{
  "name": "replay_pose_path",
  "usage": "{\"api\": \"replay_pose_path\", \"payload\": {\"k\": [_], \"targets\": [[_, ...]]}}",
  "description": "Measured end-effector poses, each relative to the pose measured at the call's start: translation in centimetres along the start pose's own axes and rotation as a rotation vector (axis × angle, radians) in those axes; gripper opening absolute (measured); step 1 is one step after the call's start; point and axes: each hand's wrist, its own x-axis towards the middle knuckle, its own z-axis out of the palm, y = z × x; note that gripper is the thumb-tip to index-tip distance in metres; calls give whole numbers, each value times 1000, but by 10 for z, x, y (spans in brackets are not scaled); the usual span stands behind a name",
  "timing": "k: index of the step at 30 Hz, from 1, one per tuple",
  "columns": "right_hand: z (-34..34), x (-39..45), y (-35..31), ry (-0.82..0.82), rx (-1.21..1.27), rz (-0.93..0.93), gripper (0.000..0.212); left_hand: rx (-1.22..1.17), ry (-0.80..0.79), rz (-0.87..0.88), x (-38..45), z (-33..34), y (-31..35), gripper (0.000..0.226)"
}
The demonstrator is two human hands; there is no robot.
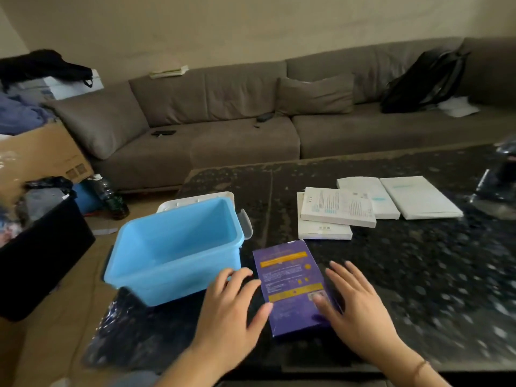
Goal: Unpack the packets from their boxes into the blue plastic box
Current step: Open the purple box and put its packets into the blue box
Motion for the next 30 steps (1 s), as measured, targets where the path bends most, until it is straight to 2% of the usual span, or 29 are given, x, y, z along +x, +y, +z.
{"api": "replay_pose_path", "payload": {"k": [1,2,3,4,6,7,8,10,11,12,14,16,18,19,21,24,27,30], "targets": [[-3,5,-2,-69,8,77,113,-4,-171,-223,6,9,9,53],[-4,10,-4,-125,-7,108,108,-32,-277,-370,10,19,15,57],[-3,13,-5,-166,-18,96,94,-71,-314,-451,14,27,20,58],[-1,16,-7,-175,-23,88,85,-94,-311,-484,16,35,24,59],[7,15,-2,-140,31,72,95,-165,-211,-471,15,45,28,56],[10,14,3,-89,101,54,99,-287,-128,-443,15,46,30,53],[11,12,7,-26,211,41,94,-496,-39,-405,16,45,31,53],[8,11,10,122,484,35,67,-998,57,-426,20,39,40,64],[6,11,9,203,578,26,62,-1193,65,-444,25,35,43,72],[3,11,8,264,636,16,67,-1342,76,-461,32,33,44,76],[-1,11,7,252,698,29,80,-1537,97,-498,48,29,44,70],[2,10,8,175,759,51,77,-1673,73,-586,61,23,45,52],[7,6,10,128,782,71,74,-1702,48,-672,69,22,44,40],[7,4,10,141,747,70,75,-1695,50,-693,71,21,45,39],[1,6,7,295,515,29,72,-1688,86,-708,72,20,46,39],[-17,18,-7,618,86,-239,55,-1655,139,-669,69,17,50,37],[-31,31,-30,672,-78,-417,37,-1648,132,-593,64,13,54,34],[-33,41,-41,667,-113,-425,33,-1655,117,-550,60,10,56,35]]}}
